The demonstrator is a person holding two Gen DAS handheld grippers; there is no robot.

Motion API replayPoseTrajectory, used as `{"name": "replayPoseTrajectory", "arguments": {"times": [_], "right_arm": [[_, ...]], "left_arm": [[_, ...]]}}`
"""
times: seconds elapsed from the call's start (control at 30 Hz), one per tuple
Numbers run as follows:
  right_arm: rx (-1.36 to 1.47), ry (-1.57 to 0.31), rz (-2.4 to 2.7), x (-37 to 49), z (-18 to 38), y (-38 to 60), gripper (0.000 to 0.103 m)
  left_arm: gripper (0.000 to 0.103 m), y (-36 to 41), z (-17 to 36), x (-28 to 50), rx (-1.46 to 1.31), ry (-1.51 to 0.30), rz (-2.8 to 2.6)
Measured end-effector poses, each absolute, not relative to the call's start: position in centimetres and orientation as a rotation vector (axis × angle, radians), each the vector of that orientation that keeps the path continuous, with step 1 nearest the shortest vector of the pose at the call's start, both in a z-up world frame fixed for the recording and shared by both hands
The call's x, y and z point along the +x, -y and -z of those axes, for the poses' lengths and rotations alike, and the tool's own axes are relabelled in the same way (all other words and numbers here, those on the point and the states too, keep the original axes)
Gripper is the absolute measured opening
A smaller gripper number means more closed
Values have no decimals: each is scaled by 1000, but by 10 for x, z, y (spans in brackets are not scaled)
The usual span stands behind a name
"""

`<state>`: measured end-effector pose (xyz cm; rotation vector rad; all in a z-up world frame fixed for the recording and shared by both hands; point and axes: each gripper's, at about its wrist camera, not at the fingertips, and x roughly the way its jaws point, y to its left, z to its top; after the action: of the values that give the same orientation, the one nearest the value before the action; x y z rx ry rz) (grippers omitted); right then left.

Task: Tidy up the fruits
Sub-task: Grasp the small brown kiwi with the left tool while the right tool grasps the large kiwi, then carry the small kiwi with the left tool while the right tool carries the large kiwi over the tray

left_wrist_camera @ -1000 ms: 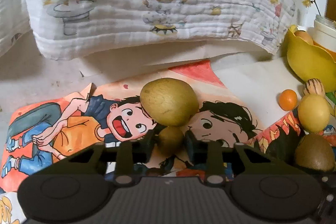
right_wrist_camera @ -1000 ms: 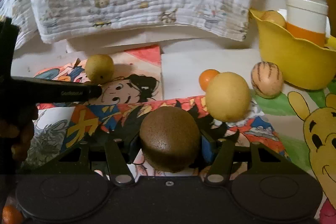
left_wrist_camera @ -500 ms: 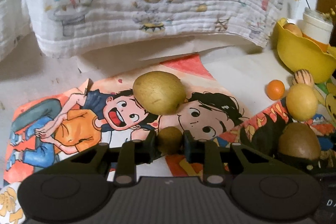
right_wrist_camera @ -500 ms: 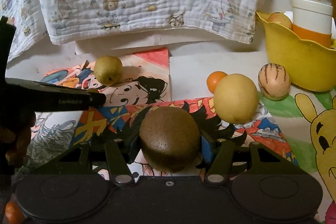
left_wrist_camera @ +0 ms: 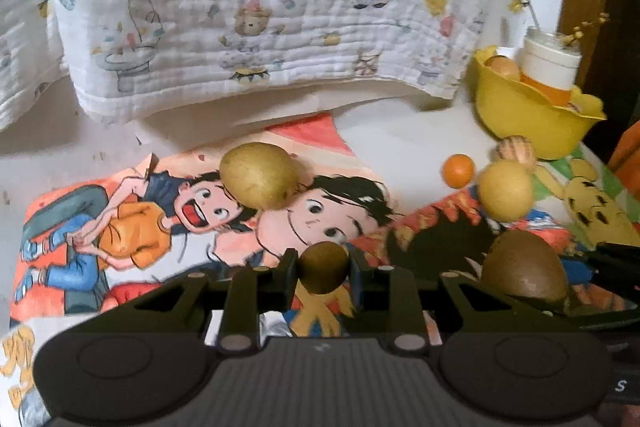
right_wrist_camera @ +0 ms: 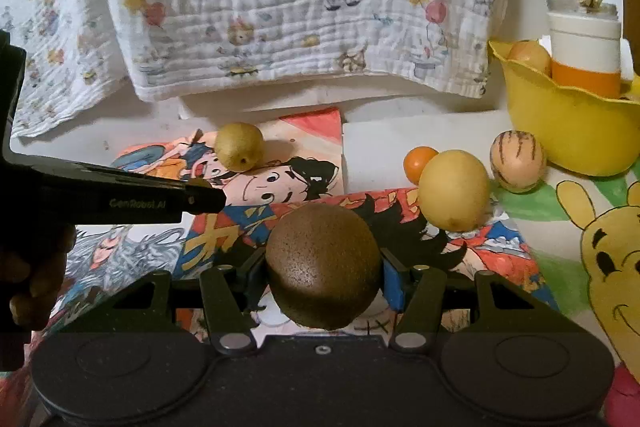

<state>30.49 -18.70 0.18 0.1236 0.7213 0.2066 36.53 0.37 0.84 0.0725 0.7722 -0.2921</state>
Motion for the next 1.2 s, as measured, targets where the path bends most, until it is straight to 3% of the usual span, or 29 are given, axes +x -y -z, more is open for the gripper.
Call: {"name": "replayPoseTrajectory", "arguments": {"times": [1.2], "right_arm": [[-108, -774, -462, 125, -27, 212, 59]], "left_arm": [[29, 42, -36, 142, 150, -747, 483]]}}
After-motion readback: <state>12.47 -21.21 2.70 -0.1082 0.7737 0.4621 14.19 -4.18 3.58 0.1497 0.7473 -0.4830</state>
